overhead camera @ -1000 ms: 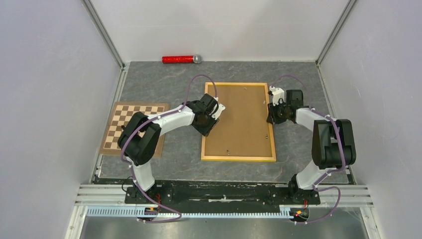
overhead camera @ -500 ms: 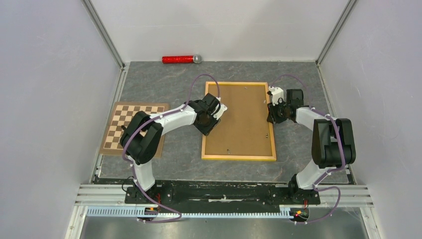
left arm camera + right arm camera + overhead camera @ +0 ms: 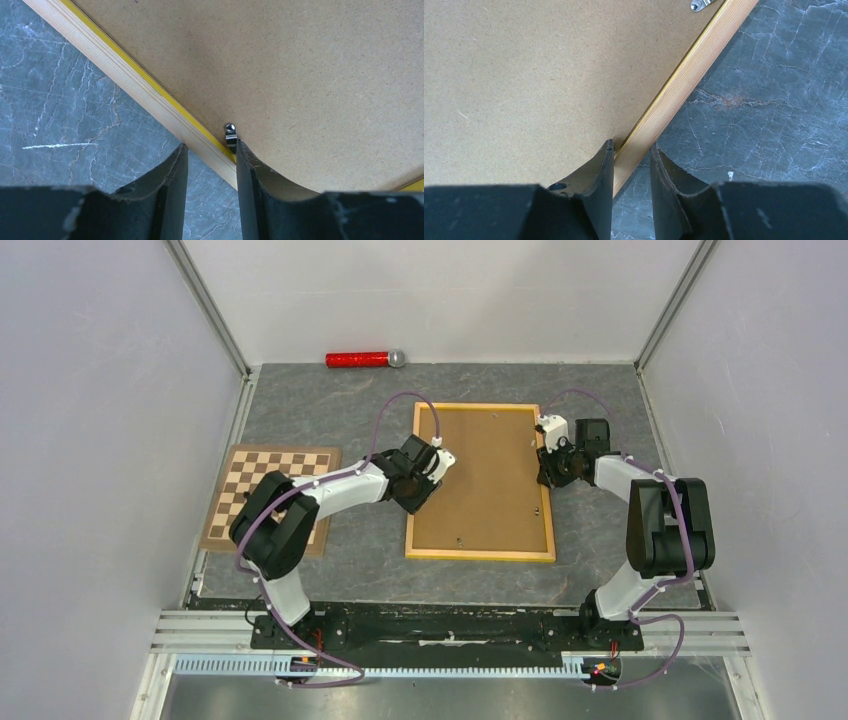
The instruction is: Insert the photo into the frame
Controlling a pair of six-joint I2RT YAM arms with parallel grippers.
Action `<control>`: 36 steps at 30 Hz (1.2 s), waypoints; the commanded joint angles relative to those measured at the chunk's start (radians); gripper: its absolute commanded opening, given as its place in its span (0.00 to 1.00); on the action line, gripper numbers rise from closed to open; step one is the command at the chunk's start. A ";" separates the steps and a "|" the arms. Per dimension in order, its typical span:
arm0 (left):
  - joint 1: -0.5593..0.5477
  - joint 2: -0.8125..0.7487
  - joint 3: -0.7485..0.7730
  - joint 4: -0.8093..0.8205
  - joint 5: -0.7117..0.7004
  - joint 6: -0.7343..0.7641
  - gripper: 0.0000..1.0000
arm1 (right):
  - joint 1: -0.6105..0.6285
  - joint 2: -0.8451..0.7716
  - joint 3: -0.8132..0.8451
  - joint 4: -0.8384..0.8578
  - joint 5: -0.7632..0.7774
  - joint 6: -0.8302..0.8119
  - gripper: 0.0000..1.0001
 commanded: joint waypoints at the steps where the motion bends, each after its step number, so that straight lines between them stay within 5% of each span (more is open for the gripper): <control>1: 0.000 -0.016 -0.030 0.127 -0.059 0.140 0.02 | 0.004 0.016 -0.001 -0.033 0.028 -0.143 0.00; 18: -0.021 -0.011 -0.002 0.067 -0.049 0.237 0.03 | 0.003 0.038 0.028 -0.054 0.012 -0.169 0.00; 22: -0.019 0.012 0.062 0.002 -0.038 0.120 0.33 | 0.004 0.028 0.022 -0.053 0.000 -0.156 0.00; 26: -0.014 0.015 0.120 -0.056 -0.014 0.019 0.48 | 0.004 0.018 0.010 -0.052 -0.006 -0.146 0.00; 36: -0.003 0.008 0.192 -0.156 0.011 -0.061 0.54 | 0.004 -0.002 -0.018 -0.036 -0.018 -0.129 0.00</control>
